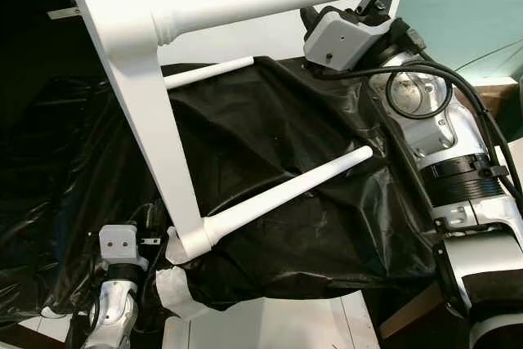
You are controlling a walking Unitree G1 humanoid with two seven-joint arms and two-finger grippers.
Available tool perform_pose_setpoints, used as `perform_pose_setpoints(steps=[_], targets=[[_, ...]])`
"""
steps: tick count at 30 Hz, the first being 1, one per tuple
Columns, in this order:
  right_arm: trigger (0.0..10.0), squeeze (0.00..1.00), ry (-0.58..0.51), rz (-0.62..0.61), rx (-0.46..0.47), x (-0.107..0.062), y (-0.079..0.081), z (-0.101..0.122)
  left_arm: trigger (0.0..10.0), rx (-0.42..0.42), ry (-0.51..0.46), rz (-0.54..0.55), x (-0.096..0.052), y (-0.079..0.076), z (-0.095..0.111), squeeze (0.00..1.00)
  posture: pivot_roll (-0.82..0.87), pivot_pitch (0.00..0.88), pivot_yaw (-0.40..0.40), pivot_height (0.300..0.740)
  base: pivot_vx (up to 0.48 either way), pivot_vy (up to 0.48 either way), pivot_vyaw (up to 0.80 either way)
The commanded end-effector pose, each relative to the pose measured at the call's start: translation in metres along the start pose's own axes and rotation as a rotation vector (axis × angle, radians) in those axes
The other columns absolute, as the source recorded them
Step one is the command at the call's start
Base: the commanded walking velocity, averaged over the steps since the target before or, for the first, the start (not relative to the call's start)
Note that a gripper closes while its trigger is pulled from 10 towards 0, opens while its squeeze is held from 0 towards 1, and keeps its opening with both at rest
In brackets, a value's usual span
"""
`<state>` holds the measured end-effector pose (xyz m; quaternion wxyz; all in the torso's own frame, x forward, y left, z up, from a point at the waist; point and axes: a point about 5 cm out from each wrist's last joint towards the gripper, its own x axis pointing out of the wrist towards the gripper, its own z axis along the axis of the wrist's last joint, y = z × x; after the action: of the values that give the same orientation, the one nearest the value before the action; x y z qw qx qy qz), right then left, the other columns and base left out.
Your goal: Building children table
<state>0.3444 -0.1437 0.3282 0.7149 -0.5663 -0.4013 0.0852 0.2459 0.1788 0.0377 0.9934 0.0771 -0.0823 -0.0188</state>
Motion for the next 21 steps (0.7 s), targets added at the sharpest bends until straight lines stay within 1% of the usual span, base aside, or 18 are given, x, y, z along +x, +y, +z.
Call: perform_pose_setpoints(steps=[1, 4, 5, 7, 10, 11, 12, 13, 14, 16, 17, 19, 21], targets=[[10.0, 0.31, -0.047, 0.076, -0.011, 0.007, 0.016, 0.011, 10.0, -0.004, 0.103, -0.058, -0.013, -0.013, -0.017, 0.0, 0.06, 0.0, -0.024, 0.74, 0.0, 0.0, 0.0], [10.0, 0.31, -0.056, 0.083, -0.017, 0.008, 0.017, 0.012, 10.0, 0.0, 0.103, -0.061, -0.013, -0.013, -0.017, 0.0, 0.06, 0.0, -0.023, 0.74, 0.0, 0.0, 0.0], [10.0, 0.0, -0.068, 0.088, -0.024, 0.011, 0.017, 0.014, 10.0, 0.002, 0.104, -0.064, -0.013, -0.013, -0.017, 0.0, 0.05, 0.0, -0.02, 0.74, 0.0, 0.0, 0.0], [10.0, 0.0, -0.068, 0.088, -0.024, 0.011, 0.017, 0.014, 10.0, 0.002, 0.104, -0.064, -0.013, -0.013, -0.017, 0.0, 0.05, 0.0, -0.02, 0.74, 0.0, 0.0, 0.0], [10.0, 0.0, -0.076, 0.083, -0.018, 0.016, 0.016, 0.017, 10.0, 0.005, 0.105, -0.069, -0.014, -0.014, -0.017, 0.0, 0.06, 0.0, -0.024, 0.74, 0.0, 0.0, 0.0], [0.0, 0.0, -0.063, 0.083, -0.006, 0.017, 0.016, 0.015, 10.0, 0.006, 0.106, -0.07, -0.015, -0.015, -0.018, 0.0, 0.06, 0.0, -0.027, 0.74, 0.0, 0.0, 0.0], [0.0, 0.0, -0.038, 0.086, 0.012, 0.017, 0.018, 0.012, 10.0, 0.005, 0.107, -0.069, -0.016, -0.015, -0.018, 0.0, 0.07, 0.0, -0.028, 0.74, 0.0, 0.0, 0.0], [0.0, 0.0, -0.038, 0.086, 0.012, 0.017, 0.018, 0.012, 10.0, 0.005, 0.107, -0.069, -0.016, -0.015, -0.018, 0.0, 0.07, 0.0, -0.028, 0.74, 0.0, 0.0, 0.0], [0.0, 0.0, -0.01, 0.088, 0.028, 0.015, 0.02, 0.009, 10.0, 0.005, 0.108, -0.068, -0.017, -0.016, -0.018, 0.0, 0.07, 0.0, -0.028, 0.74, 0.0, 0.0, 0.0], [0.0, 0.0, 0.007, 0.089, 0.037, 0.014, 0.022, 0.007, 10.0, 0.005, 0.109, -0.067, -0.018, -0.016, -0.019, 0.0, 0.07, 0.0, -0.027, 0.74, 0.0, 0.0, 0.0], [0.0, 0.0, 0.044, 0.079, 0.052, 0.013, 0.023, 0.003, 10.0, 0.007, 0.112, -0.069, -0.019, -0.016, -0.02, 0.0, 0.06, 0.0, -0.024, 0.74, 0.0, 0.0, 0.0], [0.0, 0.0, 0.052, 0.075, 0.054, 0.013, 0.023, 0.002, 10.0, 0.008, 0.113, -0.07, -0.02, -0.016, -0.02, 0.0, 0.06, 0.0, -0.024, 0.74, 0.0, 0.0, 0.0], [0.0, 0.0, 0.095, 0.056, 0.083, 0.013, 0.023, -0.002, 10.0, 0.01, 0.115, -0.077, -0.02, -0.017, -0.02, 0.0, 0.06, 0.0, -0.018, 0.74, 0.0, 0.0, 0.0]])
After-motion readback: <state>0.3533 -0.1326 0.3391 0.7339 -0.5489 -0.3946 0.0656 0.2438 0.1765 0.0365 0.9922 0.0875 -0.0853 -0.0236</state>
